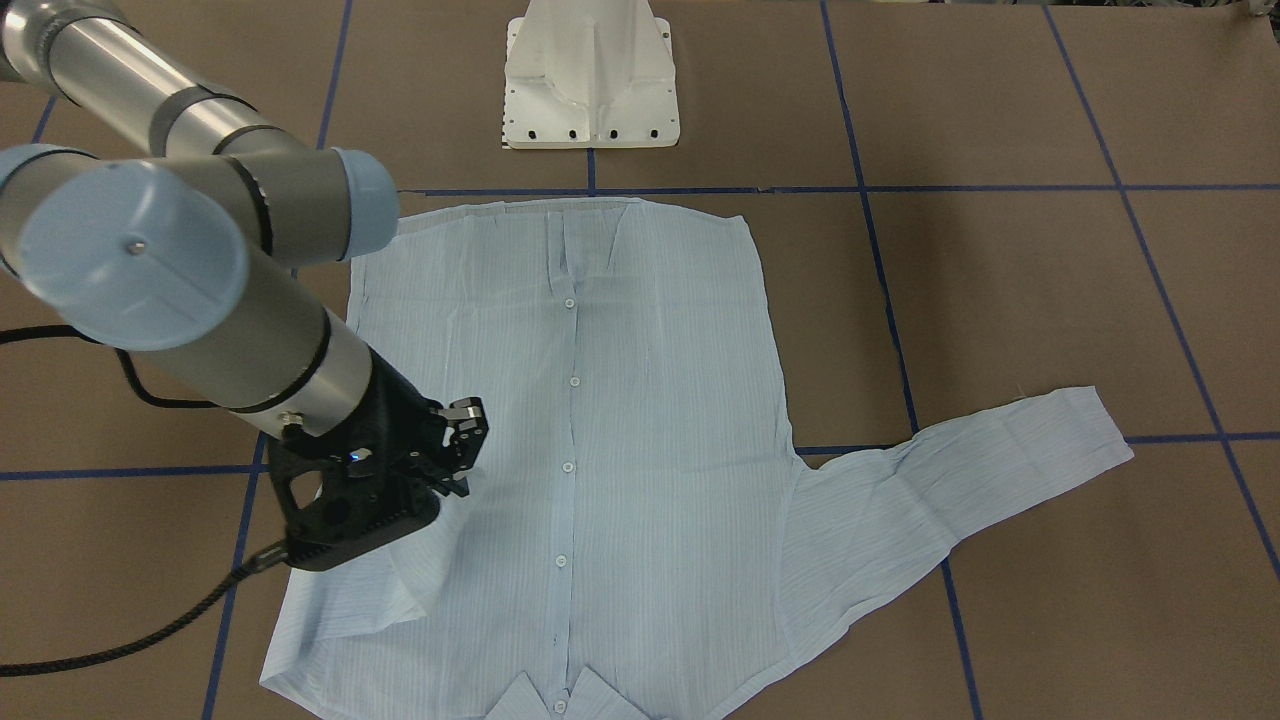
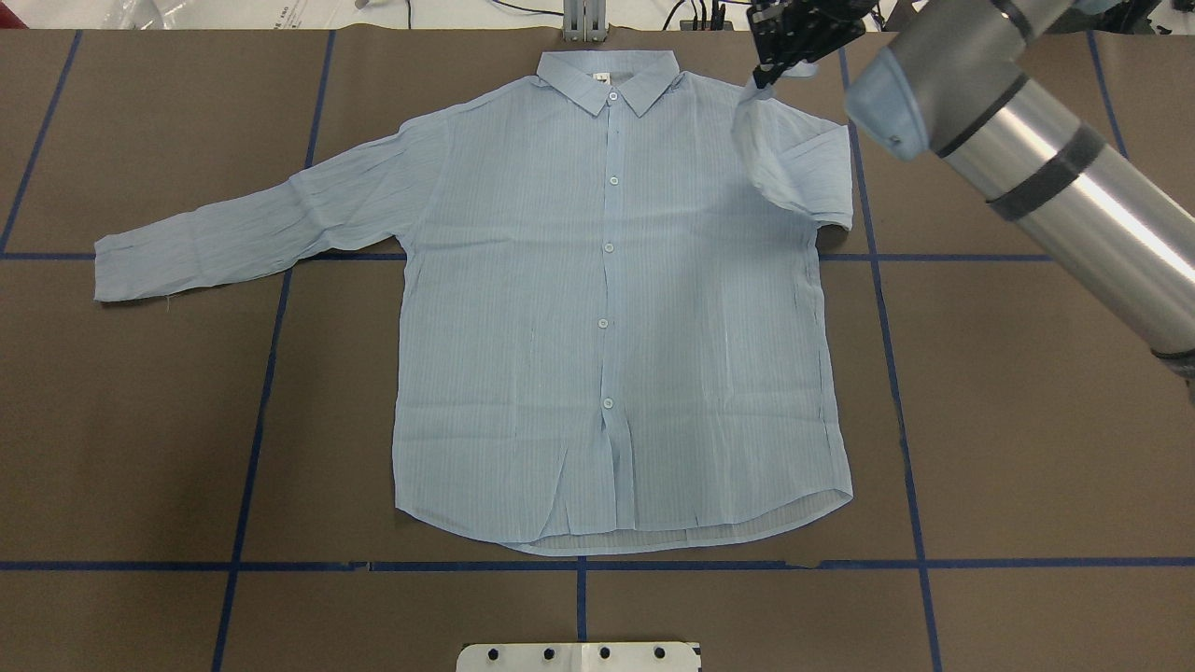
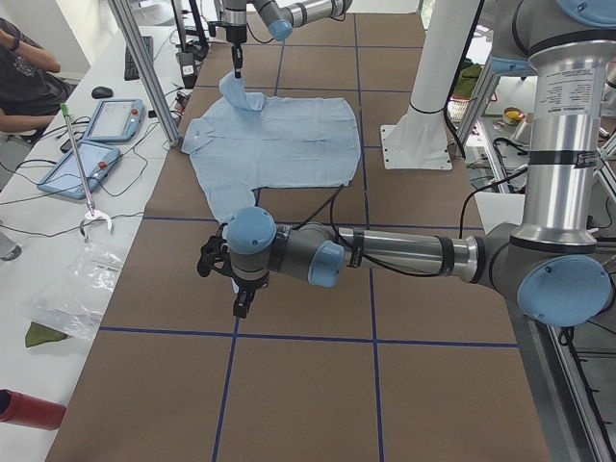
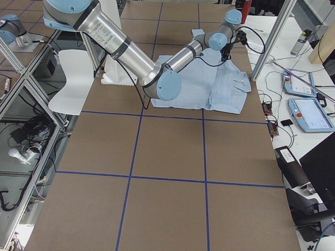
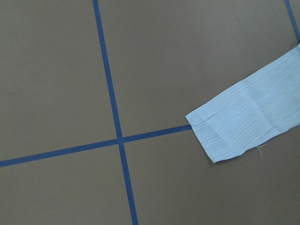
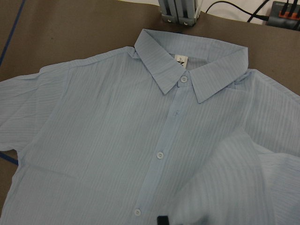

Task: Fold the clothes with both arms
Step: 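Lay the held sleeve across the upper chest with the right gripper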

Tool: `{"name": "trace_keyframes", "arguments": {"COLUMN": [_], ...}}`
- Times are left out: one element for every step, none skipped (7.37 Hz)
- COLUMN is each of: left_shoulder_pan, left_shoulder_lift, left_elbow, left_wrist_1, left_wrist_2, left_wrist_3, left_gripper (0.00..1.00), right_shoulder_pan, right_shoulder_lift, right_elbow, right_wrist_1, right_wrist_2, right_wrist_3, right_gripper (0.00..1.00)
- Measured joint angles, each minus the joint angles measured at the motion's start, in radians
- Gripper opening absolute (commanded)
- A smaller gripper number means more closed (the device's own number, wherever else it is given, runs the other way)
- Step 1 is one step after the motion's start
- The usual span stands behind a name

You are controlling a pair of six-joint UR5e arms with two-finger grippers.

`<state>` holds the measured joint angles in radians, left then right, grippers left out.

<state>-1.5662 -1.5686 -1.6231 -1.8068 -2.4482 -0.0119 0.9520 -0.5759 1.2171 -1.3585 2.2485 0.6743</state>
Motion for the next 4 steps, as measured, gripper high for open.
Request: {"name": "trace_keyframes", "arguments": {"left_shoulder_pan": [0.000,0.000,0.000,0.000], "left_shoulder_lift": [0.000,-0.001,-0.001,-0.001], "left_elbow": [0.020,0.032,0.044,0.049], "left_wrist_1": [-0.022,-0.032,-0.038,-0.042], "left_wrist_2": [0.000,0.000,0.000,0.000], "left_wrist_3": [-0.002,-0.002,0.001,0.002], "left_gripper": [1.00,1.00,1.00,1.00], "right_shoulder_pan": [-0.044,-0.085,-0.118,-0.150], "right_shoulder_lift": [0.039,0.057,0.070,0.076], "right_elbow": [-0.051,-0.080,-0.108,-0.144], "right_wrist_1": [0.030,0.047,0.065,0.098], "right_wrist_2": [-0.059,-0.115,-0.156,-0.193], "right_wrist_3": [0.009,0.013,0.015,0.016], "right_gripper": [0.00,0.00,0.00,0.07]}}
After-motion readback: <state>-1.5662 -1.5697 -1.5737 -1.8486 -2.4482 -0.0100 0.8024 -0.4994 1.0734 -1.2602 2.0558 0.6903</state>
